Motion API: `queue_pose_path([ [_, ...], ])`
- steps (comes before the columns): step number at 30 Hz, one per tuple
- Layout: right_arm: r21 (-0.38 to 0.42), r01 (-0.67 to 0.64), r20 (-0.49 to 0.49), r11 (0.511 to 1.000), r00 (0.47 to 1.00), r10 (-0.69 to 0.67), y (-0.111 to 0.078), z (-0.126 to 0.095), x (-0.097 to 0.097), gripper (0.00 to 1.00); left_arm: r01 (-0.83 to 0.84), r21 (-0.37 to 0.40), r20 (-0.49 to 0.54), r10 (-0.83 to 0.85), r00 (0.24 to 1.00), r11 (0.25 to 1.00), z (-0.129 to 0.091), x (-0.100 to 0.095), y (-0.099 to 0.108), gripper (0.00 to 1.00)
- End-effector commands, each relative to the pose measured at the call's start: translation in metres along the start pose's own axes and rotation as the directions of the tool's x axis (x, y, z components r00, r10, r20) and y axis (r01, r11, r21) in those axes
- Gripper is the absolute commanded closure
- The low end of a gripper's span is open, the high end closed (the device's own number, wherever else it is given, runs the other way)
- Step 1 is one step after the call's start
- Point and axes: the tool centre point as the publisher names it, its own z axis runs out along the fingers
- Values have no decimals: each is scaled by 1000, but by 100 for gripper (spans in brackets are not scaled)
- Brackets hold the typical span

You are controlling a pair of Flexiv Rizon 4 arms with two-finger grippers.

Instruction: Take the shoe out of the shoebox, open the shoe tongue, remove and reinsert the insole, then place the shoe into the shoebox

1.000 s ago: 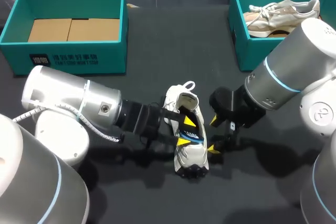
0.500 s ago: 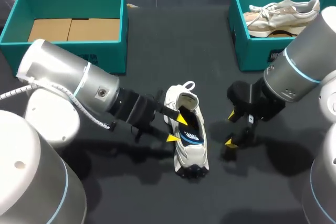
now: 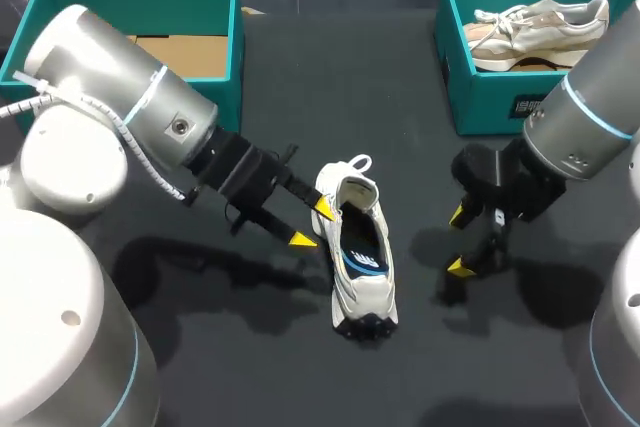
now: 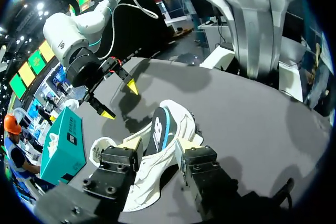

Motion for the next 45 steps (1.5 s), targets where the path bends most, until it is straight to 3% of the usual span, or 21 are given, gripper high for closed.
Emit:
queue_pose_path([
  [1,1,-1,3,1000,1000,1,0,1,1,0,-14,4,-135,15,991,1000,-31,1,-3,60],
  [6,1,-1,3,1000,1000,1,0,1,1,0,-70,-21,-222,64,973,997,-43,7,-1,62],
  [7,1,-1,3,1000,1000,1,0,1,1,0,-78,-23,-236,70,969,997,-46,8,0,73],
  [8,1,-1,3,1000,1000,1,0,1,1,0,-86,-29,-244,77,967,996,-48,8,0,91],
  [9,1,-1,3,1000,1000,1,0,1,1,0,-96,-26,-261,86,962,995,-50,9,1,100],
  [24,-1,-118,61,993,991,118,-61,-38,-4,0,-173,-25,-401,149,904,985,-76,7,7,100],
  [27,4,-131,53,991,990,131,-71,-42,-5,0,-187,-45,-483,143,864,981,-83,7,8,100],
  [29,4,-131,53,991,990,131,-71,-42,-5,0,-190,-95,-506,117,855,977,-90,5,10,100],
  [41,4,-131,53,991,990,131,-71,-42,-5,0,-190,-95,-506,117,855,977,-90,5,10,100],
  [45,4,-131,53,991,990,131,-71,-42,-5,0,-316,-98,-558,211,803,944,-80,-1,-8,100],
])
